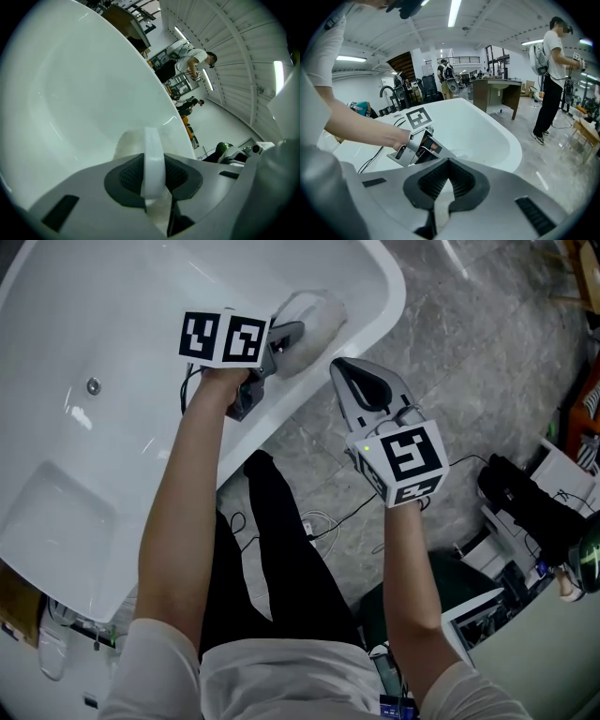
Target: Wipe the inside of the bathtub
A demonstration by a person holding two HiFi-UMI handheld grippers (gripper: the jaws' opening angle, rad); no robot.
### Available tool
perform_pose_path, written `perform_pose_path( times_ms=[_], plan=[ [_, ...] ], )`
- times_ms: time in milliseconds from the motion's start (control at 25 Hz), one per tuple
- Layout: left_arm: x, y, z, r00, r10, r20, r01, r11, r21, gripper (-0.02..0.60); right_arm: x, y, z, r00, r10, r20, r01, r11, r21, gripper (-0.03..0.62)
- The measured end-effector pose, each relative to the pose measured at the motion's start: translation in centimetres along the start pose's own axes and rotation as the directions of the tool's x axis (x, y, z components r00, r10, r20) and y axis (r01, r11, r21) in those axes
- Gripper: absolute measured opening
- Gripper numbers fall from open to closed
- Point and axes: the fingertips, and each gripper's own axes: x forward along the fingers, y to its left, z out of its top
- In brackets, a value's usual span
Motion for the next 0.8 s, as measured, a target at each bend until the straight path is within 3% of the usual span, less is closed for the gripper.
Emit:
perform_pose_path(
  times_ms=[160, 400, 640, 800],
  plan=[
    [1.3, 1.1, 0.4, 1.000, 0.007, 0.008, -0.007, 0.999, -0.038, 0.095, 0.3, 0.1, 0.0, 1.000, 0.010, -0.008, -0.010, 1.000, -0.004, 0.018],
    [2.7, 3.1, -0.1, 0.997, -0.074, 0.025, 0.077, 0.984, -0.160, 0.095, 1.3, -0.1, 0.2, 1.000, 0.020, -0.007, -0.020, 1.000, -0.014, 0.018],
    [3.4, 4.5, -0.9, 0.994, -0.092, 0.056, 0.102, 0.972, -0.211, 0.095, 1.6, 0.9, 1.1, 0.999, 0.052, -0.001, -0.052, 0.997, -0.059, 0.019],
    [3.5, 5.5, -1.4, 0.994, -0.081, 0.069, 0.094, 0.974, -0.207, 0.095, 2.2, 1.5, 0.9, 0.998, 0.050, -0.024, -0.052, 0.995, -0.088, 0.019]
  ],
)
